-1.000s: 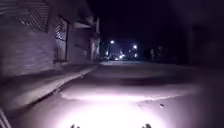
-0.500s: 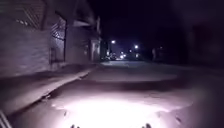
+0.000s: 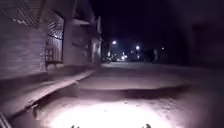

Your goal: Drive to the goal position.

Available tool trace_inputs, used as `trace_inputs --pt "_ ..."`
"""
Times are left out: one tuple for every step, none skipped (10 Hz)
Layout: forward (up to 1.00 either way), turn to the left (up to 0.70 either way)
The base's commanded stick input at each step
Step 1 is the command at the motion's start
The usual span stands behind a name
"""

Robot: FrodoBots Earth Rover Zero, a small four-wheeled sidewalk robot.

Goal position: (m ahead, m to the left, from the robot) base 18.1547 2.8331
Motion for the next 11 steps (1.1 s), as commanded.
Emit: trace_inputs --pt "0.70 0.00" --pt "0.70 0.00" --pt "0.70 0.00" --pt "0.70 0.00" --pt "0.70 0.00" --pt "0.70 0.00" --pt "0.70 0.00" --pt "0.70 0.00" --pt "0.70 0.00" --pt "0.70 0.00" --pt "0.70 0.00"
